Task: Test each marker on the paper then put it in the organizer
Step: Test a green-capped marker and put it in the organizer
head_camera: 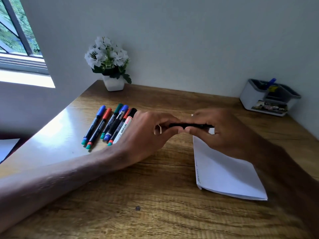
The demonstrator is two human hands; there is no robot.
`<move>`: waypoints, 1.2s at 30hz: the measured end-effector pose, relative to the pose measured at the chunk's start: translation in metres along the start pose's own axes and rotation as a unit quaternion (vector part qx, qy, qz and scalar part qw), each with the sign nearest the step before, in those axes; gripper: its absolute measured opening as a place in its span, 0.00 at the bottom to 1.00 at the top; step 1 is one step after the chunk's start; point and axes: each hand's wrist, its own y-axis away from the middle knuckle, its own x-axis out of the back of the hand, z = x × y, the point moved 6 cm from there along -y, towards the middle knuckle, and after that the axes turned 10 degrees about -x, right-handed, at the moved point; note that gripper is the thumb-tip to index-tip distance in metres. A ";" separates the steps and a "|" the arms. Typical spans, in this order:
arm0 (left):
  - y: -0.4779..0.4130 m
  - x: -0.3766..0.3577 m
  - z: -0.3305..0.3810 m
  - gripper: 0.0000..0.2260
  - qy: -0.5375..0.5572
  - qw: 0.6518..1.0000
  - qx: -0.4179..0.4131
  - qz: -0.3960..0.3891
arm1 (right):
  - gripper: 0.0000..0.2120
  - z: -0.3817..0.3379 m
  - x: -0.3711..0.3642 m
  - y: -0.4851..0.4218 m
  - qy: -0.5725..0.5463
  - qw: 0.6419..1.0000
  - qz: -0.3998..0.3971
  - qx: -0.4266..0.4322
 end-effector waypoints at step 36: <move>0.003 -0.008 -0.012 0.21 -0.001 0.999 0.020 -0.035 | 0.16 0.050 0.014 0.020 -0.446 0.884 0.005 -0.139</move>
